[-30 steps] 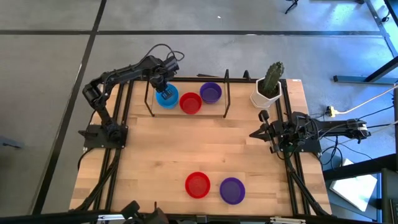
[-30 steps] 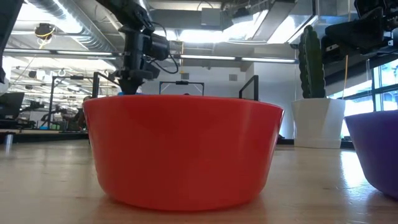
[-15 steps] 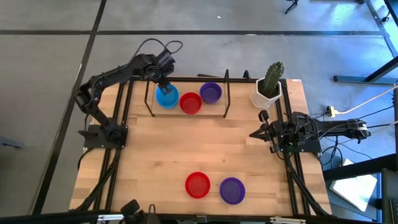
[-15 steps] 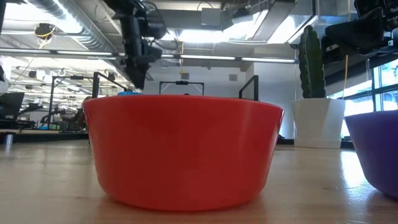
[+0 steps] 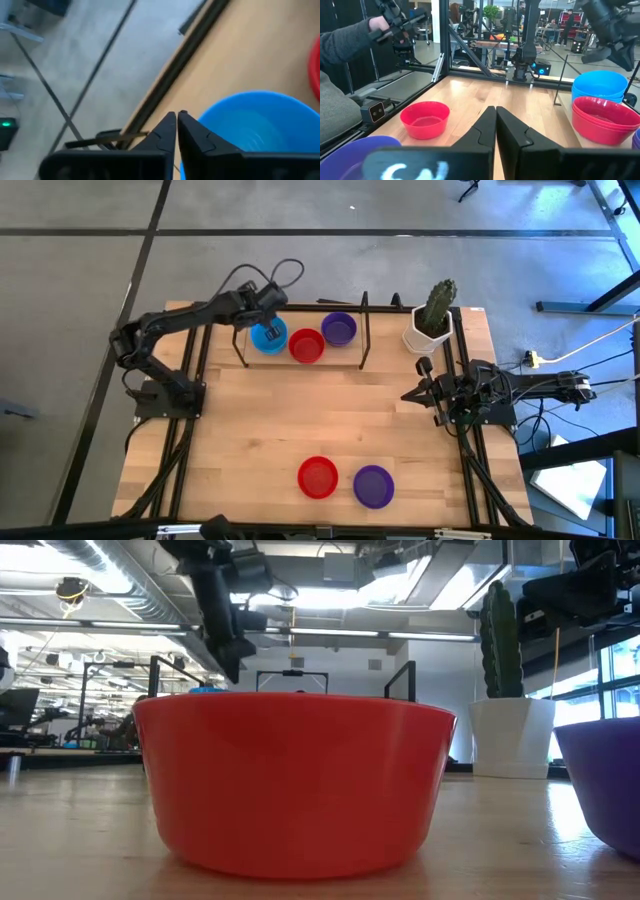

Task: Pick & Place Mini bowls
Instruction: Stack the blue bowl on top of the blue bowls on the shelf, then stack the red bowl on top of the red bowls on the shelf

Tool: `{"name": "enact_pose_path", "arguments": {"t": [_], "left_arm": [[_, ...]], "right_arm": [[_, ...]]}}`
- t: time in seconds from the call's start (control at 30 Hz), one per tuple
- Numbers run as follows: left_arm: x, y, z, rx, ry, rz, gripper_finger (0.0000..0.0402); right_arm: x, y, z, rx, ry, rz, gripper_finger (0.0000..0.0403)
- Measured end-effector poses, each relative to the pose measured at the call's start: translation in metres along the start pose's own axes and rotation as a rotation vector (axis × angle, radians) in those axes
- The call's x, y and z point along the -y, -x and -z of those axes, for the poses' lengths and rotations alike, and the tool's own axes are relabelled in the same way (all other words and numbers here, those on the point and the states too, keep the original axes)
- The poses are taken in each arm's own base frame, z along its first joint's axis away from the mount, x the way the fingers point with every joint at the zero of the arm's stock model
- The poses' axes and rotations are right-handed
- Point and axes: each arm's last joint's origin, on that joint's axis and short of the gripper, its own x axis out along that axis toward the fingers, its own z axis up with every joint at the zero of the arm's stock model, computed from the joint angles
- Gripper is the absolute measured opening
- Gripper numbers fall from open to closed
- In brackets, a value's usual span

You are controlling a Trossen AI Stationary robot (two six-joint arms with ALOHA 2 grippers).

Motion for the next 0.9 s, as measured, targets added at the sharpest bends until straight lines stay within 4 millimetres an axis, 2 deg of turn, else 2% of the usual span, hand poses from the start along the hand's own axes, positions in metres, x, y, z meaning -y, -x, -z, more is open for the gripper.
{"name": "enact_pose_path", "arguments": {"t": [0.23,0.37,0.7,0.9], "left_arm": [[-0.006,-0.011,0.003,-0.014,0.027,-0.018,0.0002],[-0.01,-0.016,0.006,-0.036,0.049,0.028,0.0002],[-0.002,-0.036,0.006,-0.097,0.03,0.035,0.0001],[0.003,-0.045,0.004,-0.109,0.011,-0.018,0.0001]], "right_arm": [[0.0,0.0,0.0,0.0,-0.001,0.0,0.0014],[0.0,0.0,0.0,0.0,-0.003,0.0,0.0014],[0.0,0.0,0.0,0.0,-0.003,0.0,0.0014],[0.0,0.0,0.0,0.0,-0.003,0.0,0.0014]]}}
